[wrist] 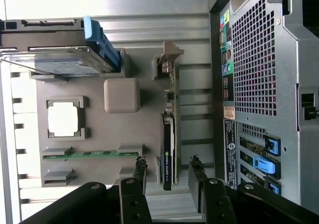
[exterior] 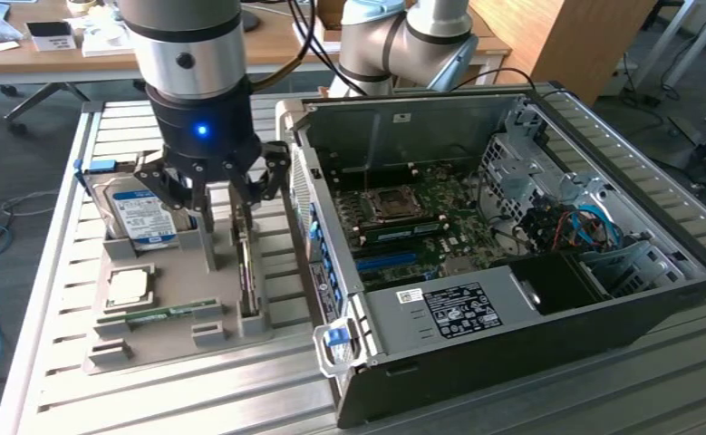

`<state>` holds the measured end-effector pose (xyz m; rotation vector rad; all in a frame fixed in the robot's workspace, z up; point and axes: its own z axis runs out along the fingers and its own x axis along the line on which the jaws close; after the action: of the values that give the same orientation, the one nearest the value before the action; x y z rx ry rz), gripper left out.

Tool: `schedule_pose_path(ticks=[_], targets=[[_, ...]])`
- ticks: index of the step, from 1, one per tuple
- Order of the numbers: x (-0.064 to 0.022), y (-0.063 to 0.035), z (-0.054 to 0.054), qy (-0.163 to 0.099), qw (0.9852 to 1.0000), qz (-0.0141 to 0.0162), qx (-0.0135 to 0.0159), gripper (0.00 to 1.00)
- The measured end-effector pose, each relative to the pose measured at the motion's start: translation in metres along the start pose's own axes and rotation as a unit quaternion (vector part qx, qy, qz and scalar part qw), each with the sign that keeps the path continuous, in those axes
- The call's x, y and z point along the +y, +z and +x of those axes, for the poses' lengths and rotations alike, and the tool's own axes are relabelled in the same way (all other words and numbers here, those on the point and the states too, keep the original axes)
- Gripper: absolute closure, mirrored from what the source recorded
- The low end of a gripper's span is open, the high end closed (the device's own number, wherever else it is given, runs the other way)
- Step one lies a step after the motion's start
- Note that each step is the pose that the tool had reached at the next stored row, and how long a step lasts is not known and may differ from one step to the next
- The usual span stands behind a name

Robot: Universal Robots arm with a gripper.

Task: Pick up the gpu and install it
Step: 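Pick up the gpu and move the gpu toward the slot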

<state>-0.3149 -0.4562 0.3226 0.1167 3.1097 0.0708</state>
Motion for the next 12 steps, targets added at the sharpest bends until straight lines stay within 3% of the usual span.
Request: schedule_pose_path(ticks=[8, 12], targets=[[0.0002, 0.0001, -0.0028, 0.000, 1.0000, 0.0001, 0.0001, 0.53], [0.0000, 0.0058, -0.0026, 0.000, 1.0000, 0.0001, 0.0000, 0.53]])
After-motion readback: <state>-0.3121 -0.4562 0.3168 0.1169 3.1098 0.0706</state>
